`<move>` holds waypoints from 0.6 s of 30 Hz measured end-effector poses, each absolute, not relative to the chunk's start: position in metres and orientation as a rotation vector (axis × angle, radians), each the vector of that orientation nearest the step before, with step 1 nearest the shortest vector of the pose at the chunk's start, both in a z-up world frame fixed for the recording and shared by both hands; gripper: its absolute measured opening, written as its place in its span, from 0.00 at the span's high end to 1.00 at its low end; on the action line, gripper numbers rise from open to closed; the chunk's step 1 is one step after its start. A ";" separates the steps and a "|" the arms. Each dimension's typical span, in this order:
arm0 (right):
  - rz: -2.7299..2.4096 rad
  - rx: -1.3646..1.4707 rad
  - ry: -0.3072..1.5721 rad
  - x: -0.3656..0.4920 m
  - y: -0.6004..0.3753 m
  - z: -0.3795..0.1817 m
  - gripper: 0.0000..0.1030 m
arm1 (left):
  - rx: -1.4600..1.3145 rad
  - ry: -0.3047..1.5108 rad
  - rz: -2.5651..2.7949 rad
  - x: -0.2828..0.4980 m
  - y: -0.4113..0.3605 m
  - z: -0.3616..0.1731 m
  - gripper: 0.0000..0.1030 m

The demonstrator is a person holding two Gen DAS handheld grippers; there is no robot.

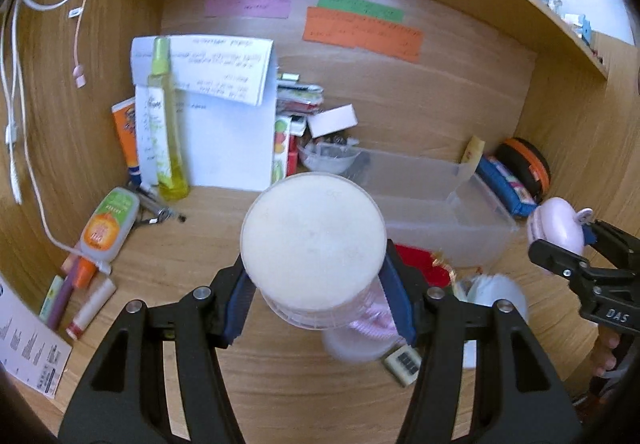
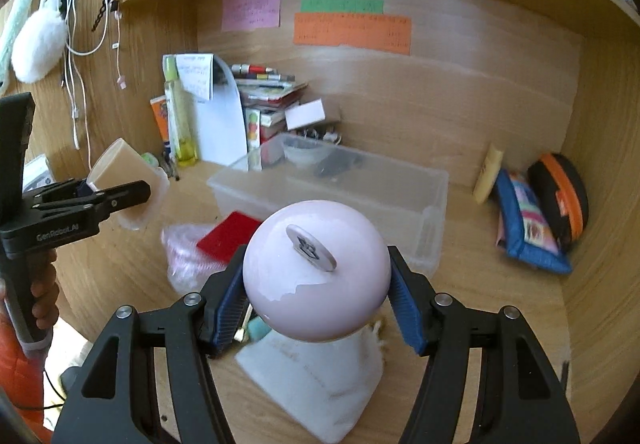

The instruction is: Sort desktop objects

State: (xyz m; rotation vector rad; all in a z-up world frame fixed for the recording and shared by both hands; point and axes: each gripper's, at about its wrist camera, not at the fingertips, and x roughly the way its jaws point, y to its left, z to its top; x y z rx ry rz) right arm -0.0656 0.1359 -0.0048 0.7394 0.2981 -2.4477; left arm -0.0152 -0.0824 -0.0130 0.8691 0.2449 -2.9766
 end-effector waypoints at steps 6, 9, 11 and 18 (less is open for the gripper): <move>-2.448 0.715 0.280 -0.085 0.141 0.010 0.41 | 0.753 0.223 -3.025 -0.014 -0.071 0.016 0.64; -2.443 0.713 0.282 -0.097 0.141 0.014 0.41 | 0.715 0.199 -3.086 -0.017 -0.065 0.030 0.64; -2.439 0.717 0.284 -0.104 0.140 0.013 0.41 | 0.729 0.116 -3.046 -0.025 -0.059 0.025 0.64; -2.393 0.813 0.241 -0.128 0.138 -0.010 0.41 | 0.948 0.272 -2.978 -0.040 -0.093 -0.018 0.64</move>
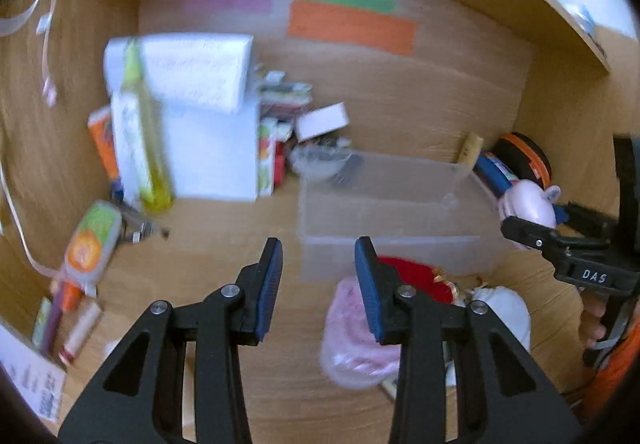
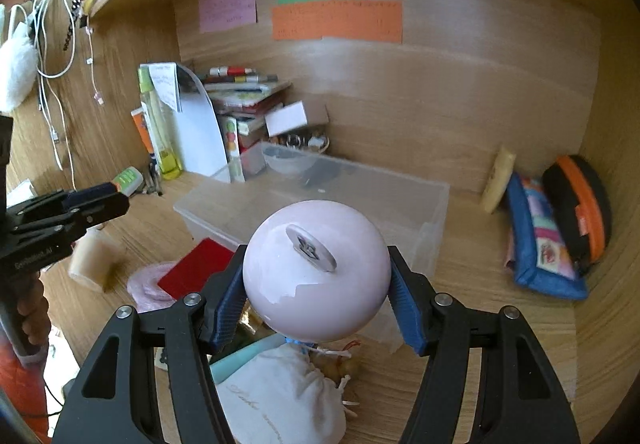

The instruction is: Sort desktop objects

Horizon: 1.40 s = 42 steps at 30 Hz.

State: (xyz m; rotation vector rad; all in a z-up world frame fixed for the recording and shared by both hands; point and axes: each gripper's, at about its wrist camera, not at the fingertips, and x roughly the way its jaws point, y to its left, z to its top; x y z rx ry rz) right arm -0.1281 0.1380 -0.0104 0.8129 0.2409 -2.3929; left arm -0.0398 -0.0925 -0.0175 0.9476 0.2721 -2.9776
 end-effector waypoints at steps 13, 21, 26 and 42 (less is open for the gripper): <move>-2.368 0.862 0.139 -0.149 0.133 -0.020 0.41 | 0.939 0.262 -2.654 0.040 -0.190 -0.038 0.31; -2.329 0.881 0.204 -0.139 0.112 -0.028 0.41 | 1.085 0.371 -2.665 0.034 -0.228 -0.111 0.27; -2.343 0.862 0.242 -0.133 0.107 -0.026 0.41 | 1.002 0.401 -2.744 0.043 -0.220 -0.095 0.27; -2.369 0.869 0.221 -0.138 0.118 -0.023 0.41 | 1.091 0.217 -3.052 -0.015 -0.110 -0.051 0.19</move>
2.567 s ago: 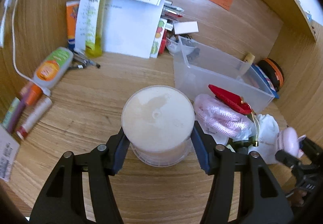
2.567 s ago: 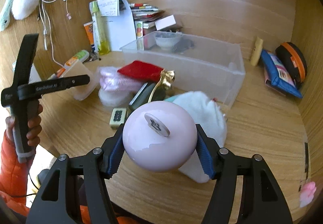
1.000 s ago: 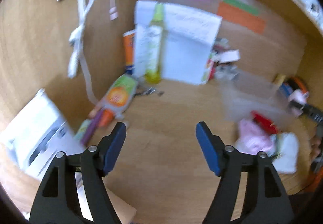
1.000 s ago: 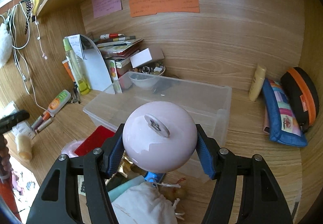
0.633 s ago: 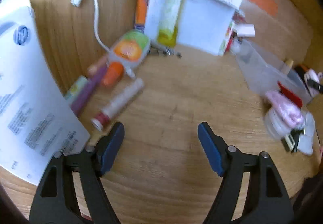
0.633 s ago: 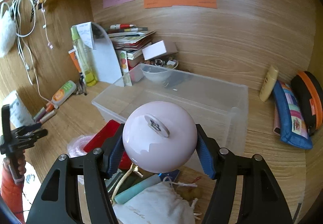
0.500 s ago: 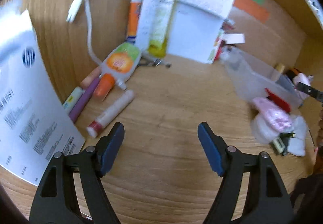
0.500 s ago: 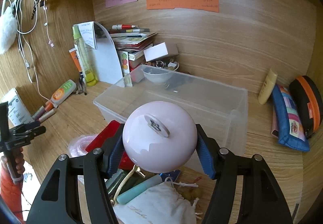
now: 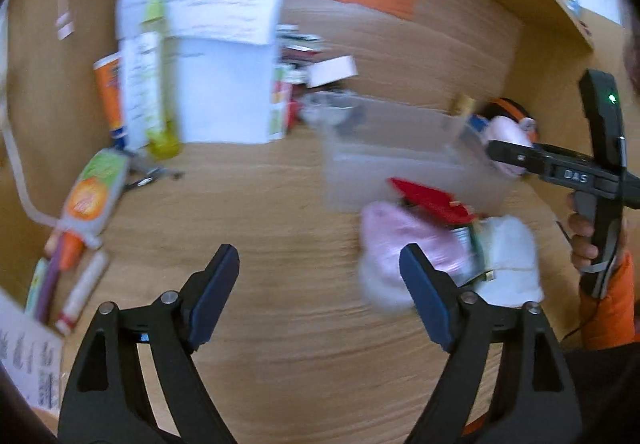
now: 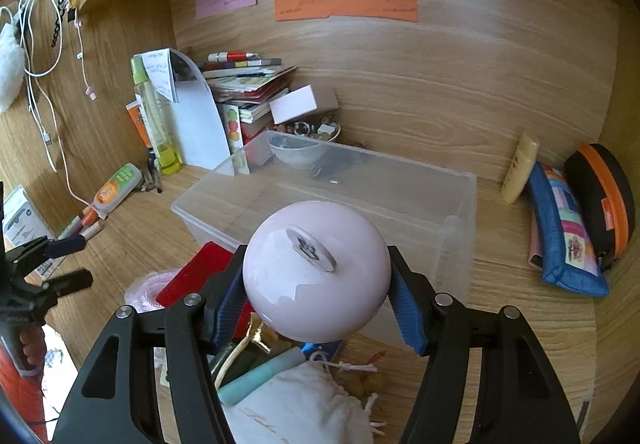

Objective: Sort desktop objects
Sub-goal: 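Grasp the red velvet pouch with the left tool while the right tool holds the pink jar, then lift the red pouch with the left tool while the right tool carries the pink jar toward the clear box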

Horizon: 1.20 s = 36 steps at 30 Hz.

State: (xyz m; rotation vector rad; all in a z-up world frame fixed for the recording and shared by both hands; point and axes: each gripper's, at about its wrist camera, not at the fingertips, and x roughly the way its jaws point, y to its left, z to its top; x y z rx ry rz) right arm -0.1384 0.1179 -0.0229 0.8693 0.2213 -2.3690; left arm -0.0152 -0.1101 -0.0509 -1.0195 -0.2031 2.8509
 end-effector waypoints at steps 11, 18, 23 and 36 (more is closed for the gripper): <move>-2.374 0.849 0.209 -0.141 0.135 -0.020 0.41 | -1.015 -0.106 2.734 -0.063 -0.043 -0.035 0.11; -2.358 0.859 0.202 -0.144 0.140 -0.024 0.41 | -1.171 -0.153 2.605 -0.103 -0.021 -0.056 0.11; -2.344 0.858 0.197 -0.145 0.141 -0.026 0.41 | -1.273 -0.151 2.604 -0.125 -0.012 -0.070 0.11; -2.328 0.841 0.165 -0.151 0.145 -0.026 0.41 | -1.277 0.111 2.746 -0.136 0.020 -0.088 0.42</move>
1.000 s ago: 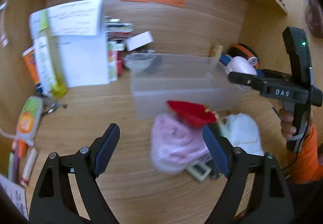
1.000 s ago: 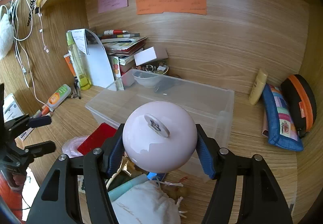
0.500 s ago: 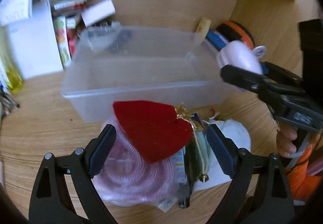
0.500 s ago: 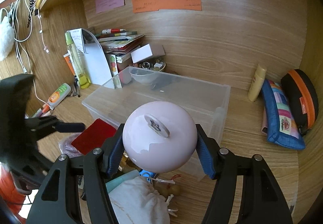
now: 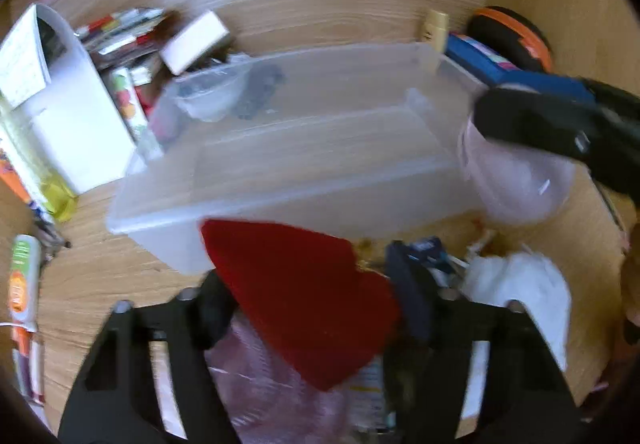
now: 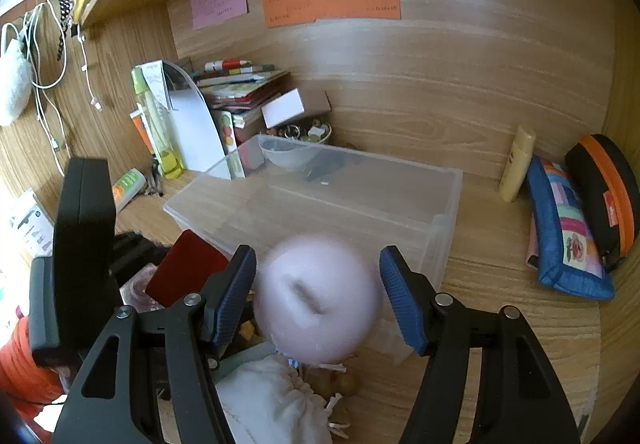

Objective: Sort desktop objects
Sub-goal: 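Lift the red pouch with the left tool while the right tool carries the pink jar toward the clear box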

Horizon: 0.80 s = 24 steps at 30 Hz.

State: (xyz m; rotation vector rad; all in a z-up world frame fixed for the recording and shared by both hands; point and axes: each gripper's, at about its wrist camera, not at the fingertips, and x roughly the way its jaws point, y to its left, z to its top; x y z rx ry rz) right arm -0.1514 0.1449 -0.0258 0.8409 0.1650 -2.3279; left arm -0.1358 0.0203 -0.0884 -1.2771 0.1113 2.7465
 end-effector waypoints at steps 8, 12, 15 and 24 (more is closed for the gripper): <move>-2.327 0.833 0.203 -0.151 0.141 -0.023 0.41 | -1.243 0.009 2.748 -0.126 0.012 -0.082 0.67; -2.338 0.832 0.201 -0.146 0.147 -0.020 0.39 | -1.209 -0.033 2.757 -0.117 0.009 -0.075 0.77; -2.347 0.846 0.192 -0.139 0.158 -0.022 0.32 | -1.166 -0.077 2.753 -0.109 0.006 -0.068 0.77; -2.340 1.090 0.156 -0.136 0.182 -0.070 0.31 | -1.099 -0.163 2.744 -0.095 0.001 -0.064 0.77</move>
